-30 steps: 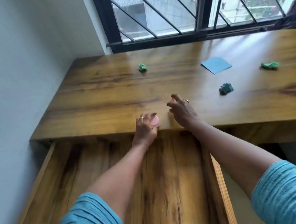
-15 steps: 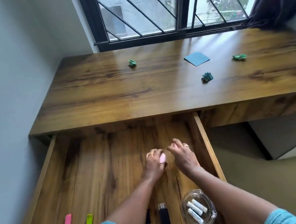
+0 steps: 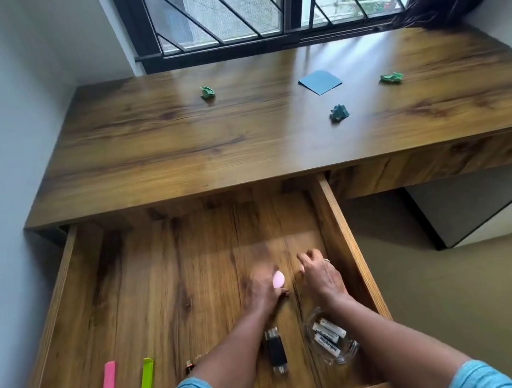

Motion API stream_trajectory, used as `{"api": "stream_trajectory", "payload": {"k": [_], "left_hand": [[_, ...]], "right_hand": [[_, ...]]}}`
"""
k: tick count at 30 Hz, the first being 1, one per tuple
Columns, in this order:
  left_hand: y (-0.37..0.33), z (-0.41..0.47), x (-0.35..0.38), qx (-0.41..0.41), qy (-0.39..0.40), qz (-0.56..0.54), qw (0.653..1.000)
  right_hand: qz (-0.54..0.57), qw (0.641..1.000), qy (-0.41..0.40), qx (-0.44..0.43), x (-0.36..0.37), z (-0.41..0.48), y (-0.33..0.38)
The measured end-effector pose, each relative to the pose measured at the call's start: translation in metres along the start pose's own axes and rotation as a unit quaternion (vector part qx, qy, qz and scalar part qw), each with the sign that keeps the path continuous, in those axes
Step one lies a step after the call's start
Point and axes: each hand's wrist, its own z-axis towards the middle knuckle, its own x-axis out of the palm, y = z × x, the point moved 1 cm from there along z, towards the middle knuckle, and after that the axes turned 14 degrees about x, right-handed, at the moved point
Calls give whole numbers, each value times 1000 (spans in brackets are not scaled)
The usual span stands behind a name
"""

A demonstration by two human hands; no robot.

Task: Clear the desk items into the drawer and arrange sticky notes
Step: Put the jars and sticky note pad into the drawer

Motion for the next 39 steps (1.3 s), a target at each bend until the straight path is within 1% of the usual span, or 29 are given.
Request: {"api": "stream_trajectory", "payload": {"k": [3, 6, 9, 14, 17, 20, 22, 24, 26, 29, 34, 37, 39], "left_hand": [[-2, -2, -2, -3, -3, 2, 1000], [-3, -6, -4, -23, -4, -5, 1000], [-2, -9, -9, -38, 1, -7, 999], [-2, -12, -28, -11, 4, 16, 1000], [-3, -6, -47, 10, -17, 21, 1000], [-10, 12, -75, 48, -49, 42, 997], [-20, 33, -95, 71, -83, 52, 993], [-32, 57, -115, 90, -105, 68, 988], [-46, 87, -131, 105, -114, 83, 984], [-69, 139, -151, 111, -109, 90, 984], [-96, 233, -170, 98, -131, 76, 984], [-105, 292, -170, 79, -111, 71, 988], [-107, 326, -170, 63, -91, 60, 992]], "right_hand": [[-1, 1000, -10, 6, 3, -3, 3], [-1, 1000, -12, 16, 4, -6, 3], [-9, 1000, -4, 6, 4, -6, 1], [-13, 1000, -3, 19, -9, -2, 5], [-22, 999, -35, -5, -28, 2, 12], [-16, 994, -106, -21, -53, 16, 22], [0, 989, -146, -19, -73, 32, 27], [24, 986, -167, -3, -93, 53, 31], [40, 984, -175, 17, -112, 79, 31], [52, 981, -185, 23, -137, 129, 30], [91, 972, -217, 16, -182, 232, 30], [92, 967, -236, 8, -205, 293, 25], [107, 967, -233, 15, -218, 326, 20]]}}
